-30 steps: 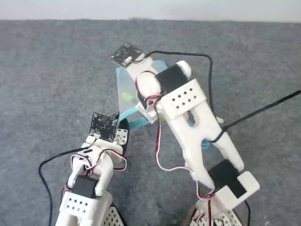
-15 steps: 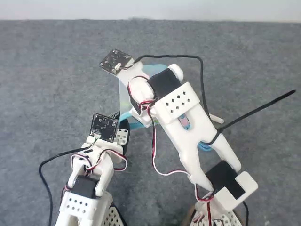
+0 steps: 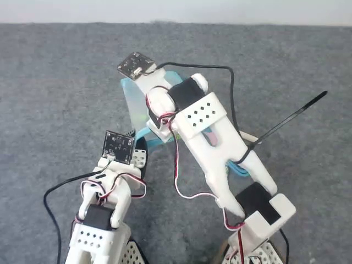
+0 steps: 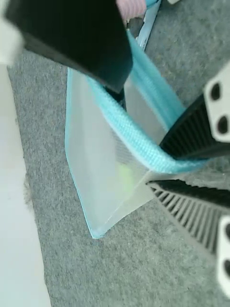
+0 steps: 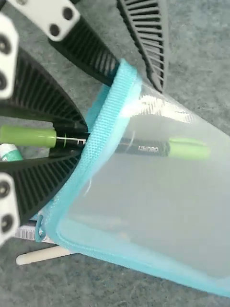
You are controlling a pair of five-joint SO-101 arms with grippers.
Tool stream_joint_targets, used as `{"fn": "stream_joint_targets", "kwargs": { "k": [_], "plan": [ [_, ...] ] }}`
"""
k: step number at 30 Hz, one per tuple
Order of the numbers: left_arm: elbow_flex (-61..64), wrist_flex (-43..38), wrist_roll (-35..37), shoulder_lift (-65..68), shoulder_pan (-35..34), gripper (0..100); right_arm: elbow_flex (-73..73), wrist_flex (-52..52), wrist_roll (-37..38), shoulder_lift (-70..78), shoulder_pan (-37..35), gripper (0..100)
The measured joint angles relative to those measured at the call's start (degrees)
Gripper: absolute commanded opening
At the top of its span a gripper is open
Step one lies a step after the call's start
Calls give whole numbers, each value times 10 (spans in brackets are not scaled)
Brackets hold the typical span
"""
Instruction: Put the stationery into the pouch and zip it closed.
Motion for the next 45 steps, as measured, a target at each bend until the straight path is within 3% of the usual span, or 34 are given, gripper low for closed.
{"fn": "stream_joint_targets", "kwargs": {
  "k": [13,22,28,34,45],
  "plan": [
    [16,-12,-4,1,1,11,300,-304,-157,-53,58,6],
    [14,-18,-4,1,-1,11,370,-446,-229,-91,60,6],
    [14,-27,-4,0,-4,11,370,-476,-206,-91,60,11],
    [14,-27,-4,0,-4,11,370,-480,-144,-91,60,211],
    [14,-28,-4,0,-4,11,369,-480,-78,-91,59,216]
  ]
}}
